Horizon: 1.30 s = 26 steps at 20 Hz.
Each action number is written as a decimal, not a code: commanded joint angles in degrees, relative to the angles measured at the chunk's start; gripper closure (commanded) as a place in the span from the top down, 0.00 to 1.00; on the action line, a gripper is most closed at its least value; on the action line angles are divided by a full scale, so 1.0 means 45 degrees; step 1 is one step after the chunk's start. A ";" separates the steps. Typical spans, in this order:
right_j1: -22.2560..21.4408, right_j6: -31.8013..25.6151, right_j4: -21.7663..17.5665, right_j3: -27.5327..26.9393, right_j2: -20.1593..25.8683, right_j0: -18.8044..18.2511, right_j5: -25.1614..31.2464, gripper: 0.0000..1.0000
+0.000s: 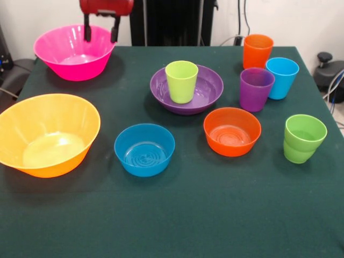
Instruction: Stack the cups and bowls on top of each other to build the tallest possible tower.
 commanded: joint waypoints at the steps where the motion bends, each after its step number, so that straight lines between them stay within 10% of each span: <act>1: -0.0277 0.2024 0.0831 0.1016 -0.0693 0.0234 0.1362 1.00; 26: -0.0054 0.1338 0.1796 0.0641 -0.1302 0.0717 0.1398 1.00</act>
